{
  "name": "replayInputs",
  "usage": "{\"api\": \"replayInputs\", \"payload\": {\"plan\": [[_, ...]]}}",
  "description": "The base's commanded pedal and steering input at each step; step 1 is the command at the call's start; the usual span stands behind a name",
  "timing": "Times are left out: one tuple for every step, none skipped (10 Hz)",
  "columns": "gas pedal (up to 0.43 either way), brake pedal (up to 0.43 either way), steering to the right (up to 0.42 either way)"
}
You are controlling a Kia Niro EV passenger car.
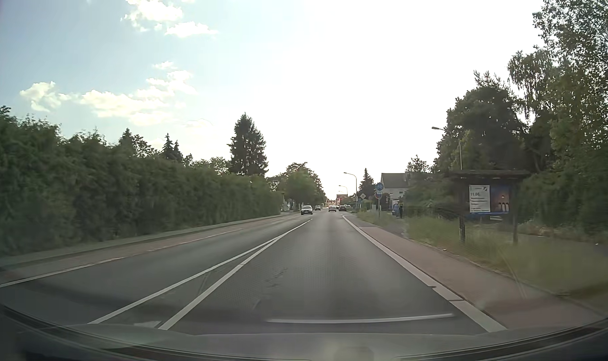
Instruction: Follow the waypoints while adhering to traffic rules and regulations
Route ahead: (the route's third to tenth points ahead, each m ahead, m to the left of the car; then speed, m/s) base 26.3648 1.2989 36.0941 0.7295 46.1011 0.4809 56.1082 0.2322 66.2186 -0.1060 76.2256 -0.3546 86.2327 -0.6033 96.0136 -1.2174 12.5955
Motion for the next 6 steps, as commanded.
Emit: {"api": "replayInputs", "payload": {"plan": [[0.0, 0.03, 0.006], [0.0, 0.03, 0.005], [0.0, 0.03, 0.005], [0.0, 0.03, 0.005], [0.0, 0.03, 0.005], [0.0, 0.03, 0.005]]}}
